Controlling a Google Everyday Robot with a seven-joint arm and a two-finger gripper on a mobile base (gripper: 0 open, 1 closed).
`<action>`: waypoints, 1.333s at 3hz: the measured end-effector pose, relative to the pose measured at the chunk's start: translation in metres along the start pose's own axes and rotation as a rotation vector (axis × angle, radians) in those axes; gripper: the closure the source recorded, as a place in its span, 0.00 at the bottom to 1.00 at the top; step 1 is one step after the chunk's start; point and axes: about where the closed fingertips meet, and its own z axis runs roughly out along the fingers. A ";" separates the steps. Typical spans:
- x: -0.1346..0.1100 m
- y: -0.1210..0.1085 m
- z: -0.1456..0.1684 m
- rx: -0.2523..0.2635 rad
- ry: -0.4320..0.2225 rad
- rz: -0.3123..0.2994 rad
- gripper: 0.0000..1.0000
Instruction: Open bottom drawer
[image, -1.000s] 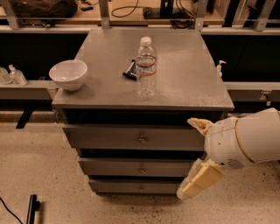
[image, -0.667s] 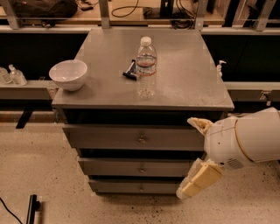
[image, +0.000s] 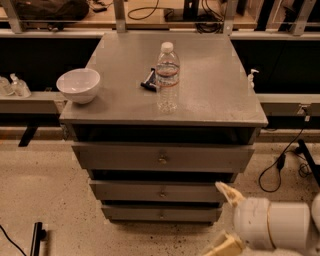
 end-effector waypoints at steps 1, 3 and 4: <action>0.056 0.013 0.010 0.043 -0.038 0.092 0.00; 0.061 -0.015 0.045 0.016 -0.045 -0.052 0.00; 0.083 -0.038 0.082 0.010 -0.129 -0.195 0.00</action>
Offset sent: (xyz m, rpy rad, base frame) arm -0.0114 0.0006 -0.0356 -0.0084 0.0502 0.0018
